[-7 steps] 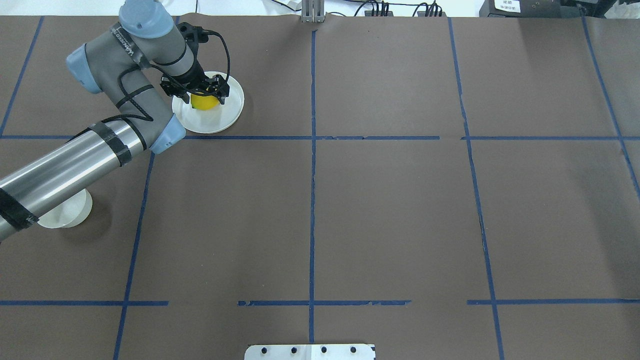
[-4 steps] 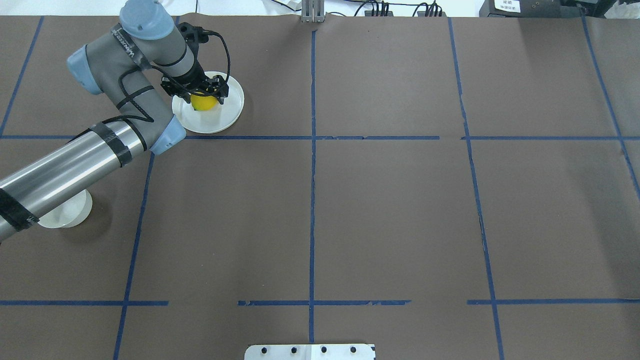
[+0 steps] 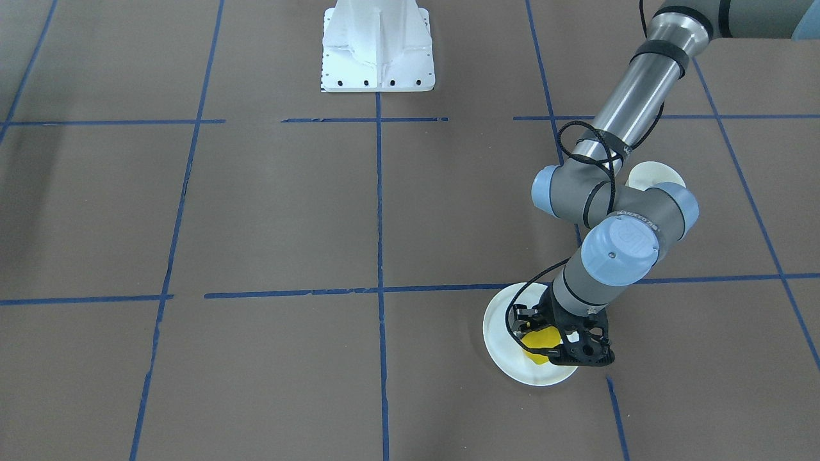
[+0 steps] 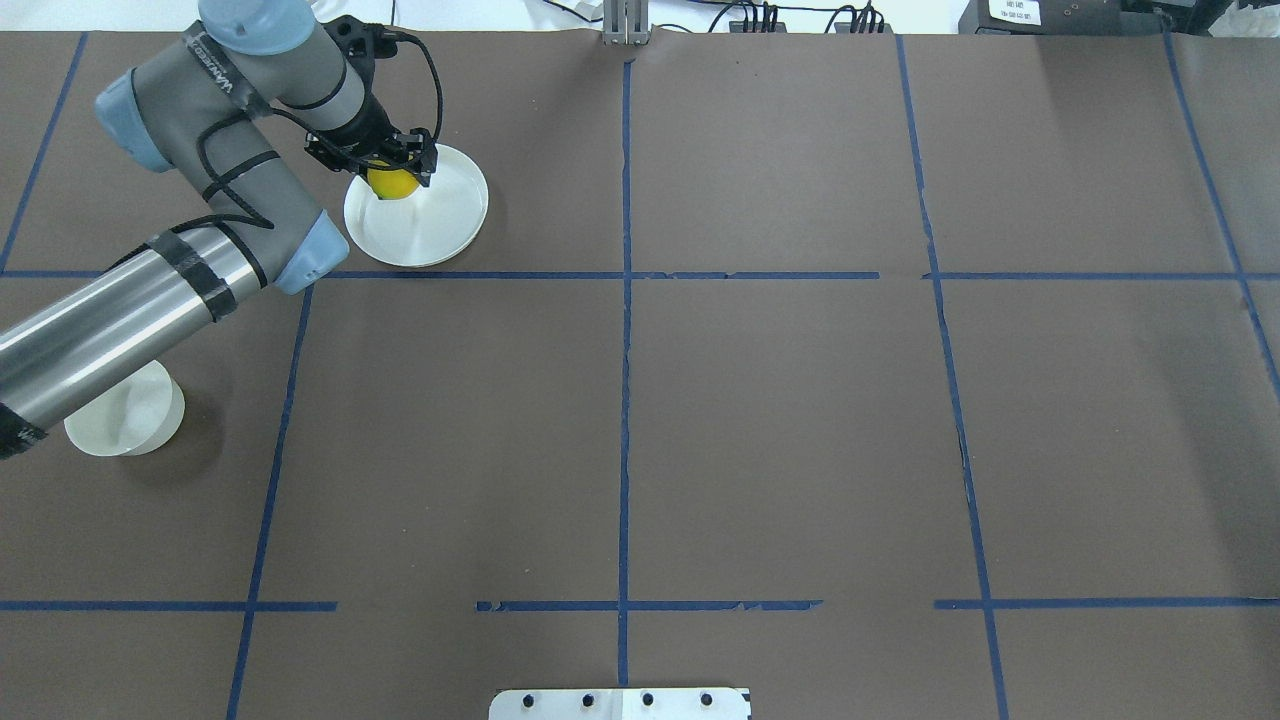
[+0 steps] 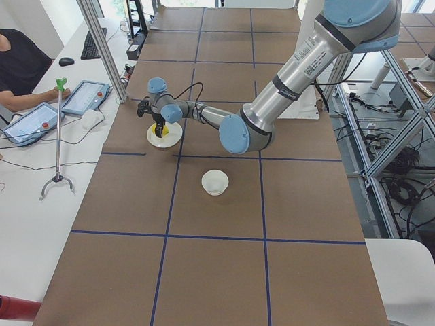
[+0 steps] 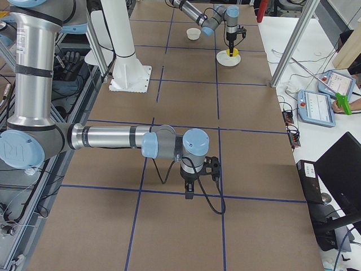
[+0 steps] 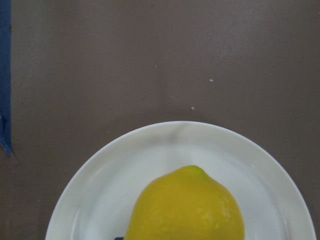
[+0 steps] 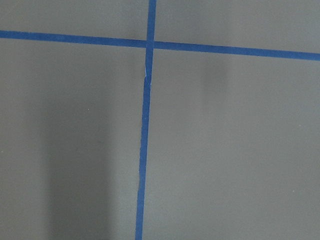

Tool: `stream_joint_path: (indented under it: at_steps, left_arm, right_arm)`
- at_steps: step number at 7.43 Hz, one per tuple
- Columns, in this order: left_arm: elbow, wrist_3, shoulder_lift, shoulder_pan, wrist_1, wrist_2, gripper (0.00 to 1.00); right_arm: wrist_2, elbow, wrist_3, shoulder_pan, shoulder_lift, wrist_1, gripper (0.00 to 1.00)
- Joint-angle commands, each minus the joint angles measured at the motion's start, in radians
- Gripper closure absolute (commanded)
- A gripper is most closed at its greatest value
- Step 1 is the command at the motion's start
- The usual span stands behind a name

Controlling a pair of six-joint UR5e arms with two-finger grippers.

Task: Move lemon from plate to bowl
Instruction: 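Lift the lemon off the plate with the left gripper, then carry the lemon with the left gripper over the small white bowl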

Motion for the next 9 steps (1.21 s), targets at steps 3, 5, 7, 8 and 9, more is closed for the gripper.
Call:
stream_joint_path:
  at_steps: [3, 5, 7, 8, 9]
  left_arm:
    - [-0.469, 0.002, 0.257, -0.03, 0.213, -0.023, 1.0]
    - [-0.632, -0.012, 0.441, -0.035, 0.204, -0.017, 1.0]
    - [-0.813, -0.078, 0.689, -0.032, 0.138, 0.037, 1.0]
    - [-0.823, -0.13, 0.794, -0.021, 0.019, 0.042, 1.0]
    - [-0.814, -0.183, 0.896, 0.003, -0.137, 0.072, 1.0]
  right_arm:
    - [0.0, 0.0, 0.0, 0.0, 0.0, 0.0, 0.0]
    - [0.0, 0.0, 0.0, 0.0, 0.0, 0.0, 0.0]
    - [0.0, 0.0, 0.0, 0.0, 0.0, 0.0, 0.0]
    - [0.0, 0.0, 0.0, 0.0, 0.0, 0.0, 0.0]
    - [0.0, 0.0, 0.0, 0.0, 0.0, 0.0, 0.0]
